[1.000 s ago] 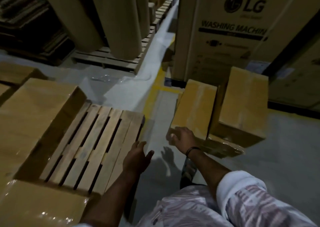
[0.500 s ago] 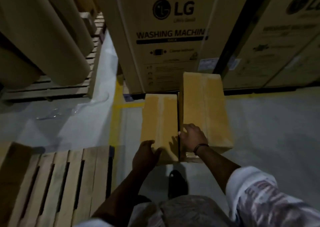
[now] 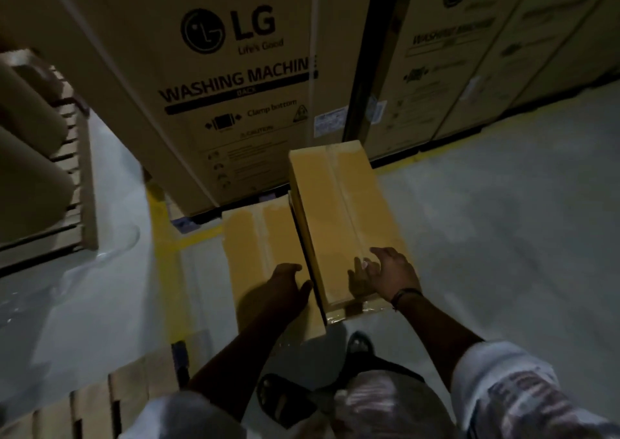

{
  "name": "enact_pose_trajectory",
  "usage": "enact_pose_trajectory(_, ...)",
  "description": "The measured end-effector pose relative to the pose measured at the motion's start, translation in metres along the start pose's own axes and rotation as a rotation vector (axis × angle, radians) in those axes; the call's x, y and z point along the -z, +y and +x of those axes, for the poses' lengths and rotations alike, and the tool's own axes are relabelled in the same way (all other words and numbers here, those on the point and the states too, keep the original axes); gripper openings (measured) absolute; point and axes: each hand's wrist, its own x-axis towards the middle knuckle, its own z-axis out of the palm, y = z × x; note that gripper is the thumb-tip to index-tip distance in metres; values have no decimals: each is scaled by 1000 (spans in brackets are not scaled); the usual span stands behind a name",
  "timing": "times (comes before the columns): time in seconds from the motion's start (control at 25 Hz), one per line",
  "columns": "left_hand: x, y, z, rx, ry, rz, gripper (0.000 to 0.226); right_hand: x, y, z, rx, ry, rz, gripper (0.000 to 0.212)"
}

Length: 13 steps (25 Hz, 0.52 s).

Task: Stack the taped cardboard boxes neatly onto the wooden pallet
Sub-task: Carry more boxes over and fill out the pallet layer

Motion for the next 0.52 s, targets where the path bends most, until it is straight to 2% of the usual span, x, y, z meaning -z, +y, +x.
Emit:
enact_pose_trajectory(0.12, -5, 9, 26, 72, 88, 74, 49, 2, 9, 29, 2, -30, -32, 47)
enact_pose_trajectory(0.24, -19, 30, 61, 59, 140, 20, 30, 7, 22, 72, 41, -57, -115, 48)
enact_pose_trajectory(0.4, -40, 50, 122, 117, 121, 36, 45, 10, 46, 134, 39, -95, -225, 62)
enact_pose_trajectory(0.52, -56, 64, 167, 170, 72, -37, 64, 7, 61, 183, 49, -115, -206, 62)
